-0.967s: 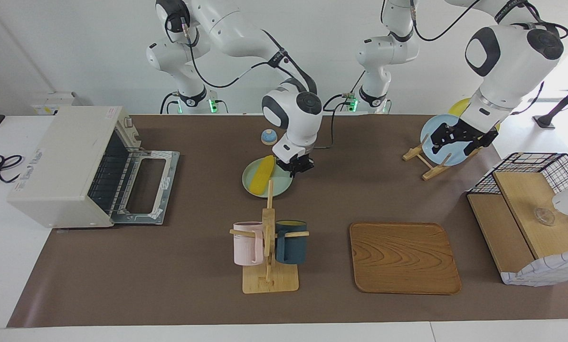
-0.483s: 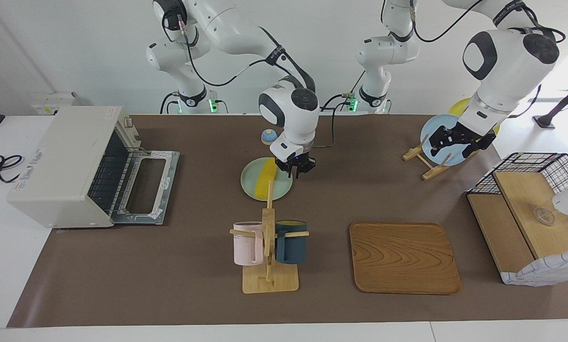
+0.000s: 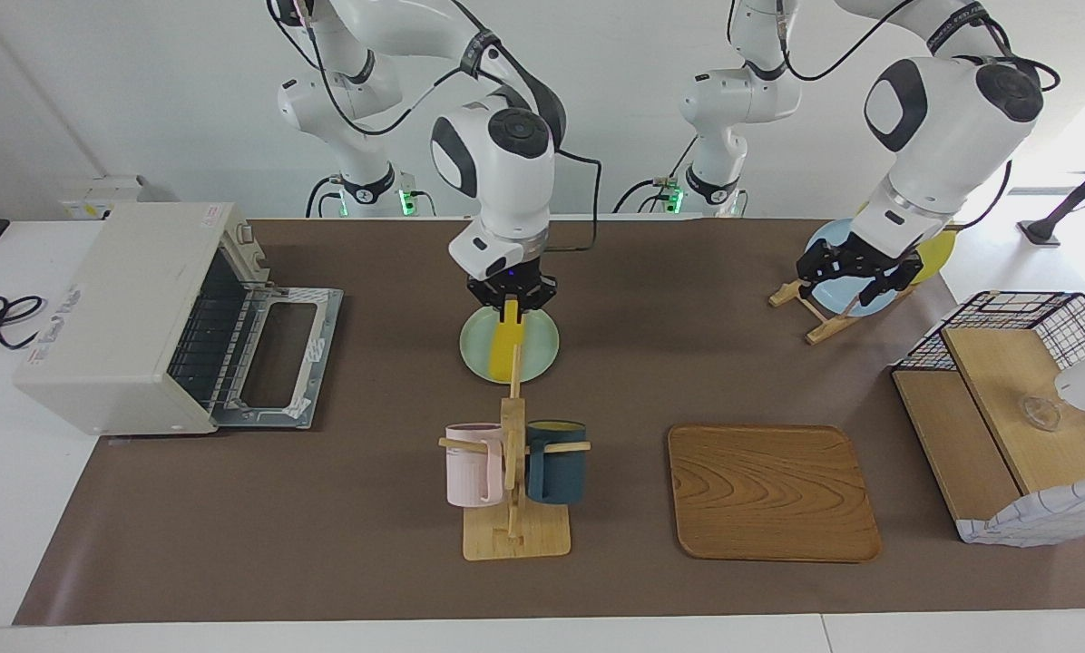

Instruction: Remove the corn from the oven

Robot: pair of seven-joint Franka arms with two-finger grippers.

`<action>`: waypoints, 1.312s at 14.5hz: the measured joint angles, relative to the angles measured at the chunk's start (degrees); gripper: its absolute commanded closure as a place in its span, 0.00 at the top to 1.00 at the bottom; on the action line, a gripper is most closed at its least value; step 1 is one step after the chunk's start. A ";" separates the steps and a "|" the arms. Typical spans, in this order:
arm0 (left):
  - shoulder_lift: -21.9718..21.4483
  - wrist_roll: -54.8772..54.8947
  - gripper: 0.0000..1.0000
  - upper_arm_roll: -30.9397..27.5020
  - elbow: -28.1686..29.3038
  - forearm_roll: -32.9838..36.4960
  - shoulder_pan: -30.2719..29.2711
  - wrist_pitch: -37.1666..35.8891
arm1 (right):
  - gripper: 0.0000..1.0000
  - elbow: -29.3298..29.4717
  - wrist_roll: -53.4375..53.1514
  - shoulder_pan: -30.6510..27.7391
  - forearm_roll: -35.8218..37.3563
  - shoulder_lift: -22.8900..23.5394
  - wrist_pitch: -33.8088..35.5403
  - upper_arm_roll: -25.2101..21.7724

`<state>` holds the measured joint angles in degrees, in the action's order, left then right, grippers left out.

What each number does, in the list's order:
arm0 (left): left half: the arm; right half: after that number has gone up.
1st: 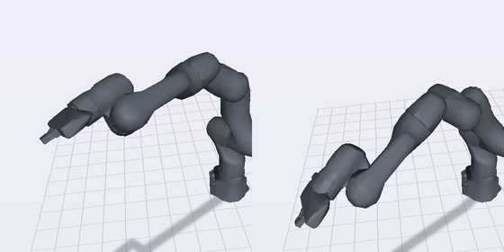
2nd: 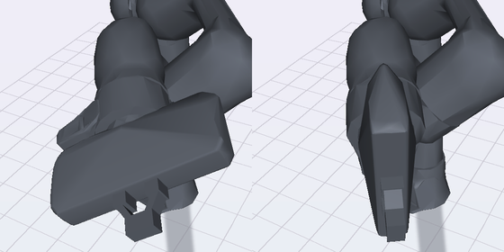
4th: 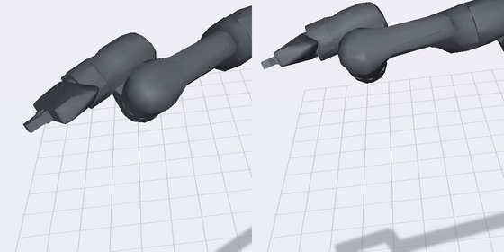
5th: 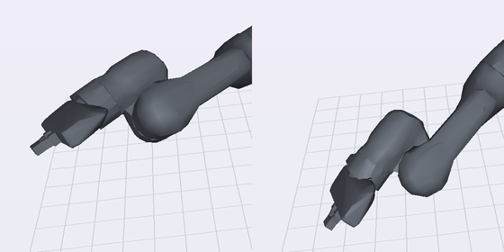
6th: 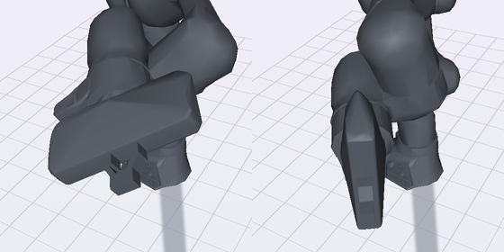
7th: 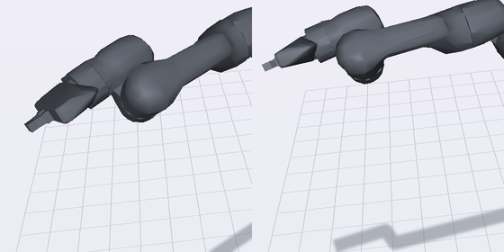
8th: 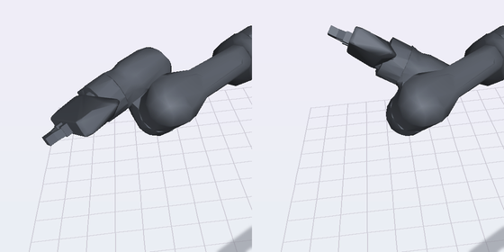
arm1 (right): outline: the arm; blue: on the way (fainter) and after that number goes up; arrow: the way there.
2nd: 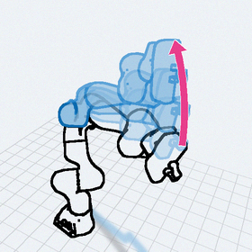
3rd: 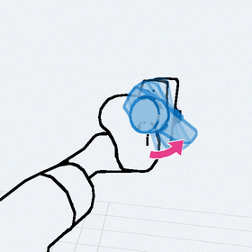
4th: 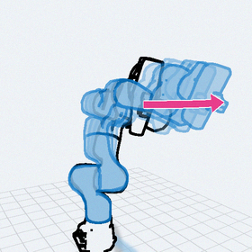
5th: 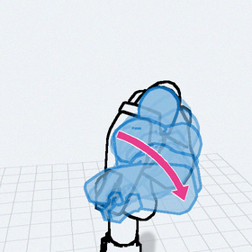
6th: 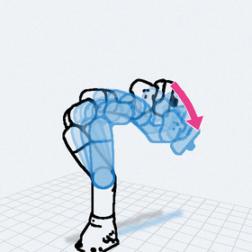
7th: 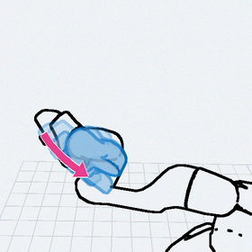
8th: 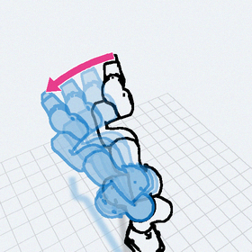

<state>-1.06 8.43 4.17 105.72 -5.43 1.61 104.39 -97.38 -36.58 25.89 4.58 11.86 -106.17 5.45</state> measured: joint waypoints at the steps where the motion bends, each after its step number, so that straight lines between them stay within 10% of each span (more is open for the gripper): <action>1: 0.41 -0.09 1.00 0.06 0.07 -1.31 1.95 0.33 | 0.26 0.01 3.05 -1.72 0.00 -1.73 2.93 -0.01; 13: 11.46 -19.98 1.00 0.46 1.20 -5.91 26.18 16.57 | 0.41 -0.07 29.69 -20.53 -0.23 -14.20 21.16 -0.30; 19: 20.13 -30.66 1.00 0.40 0.14 -5.93 37.15 26.36 | 0.26 -0.09 30.86 -23.56 -5.32 -14.37 21.54 -1.00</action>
<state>19.08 -22.23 4.57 105.87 -11.36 38.76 130.76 -97.47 -5.72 2.33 -0.73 -2.51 -84.63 4.45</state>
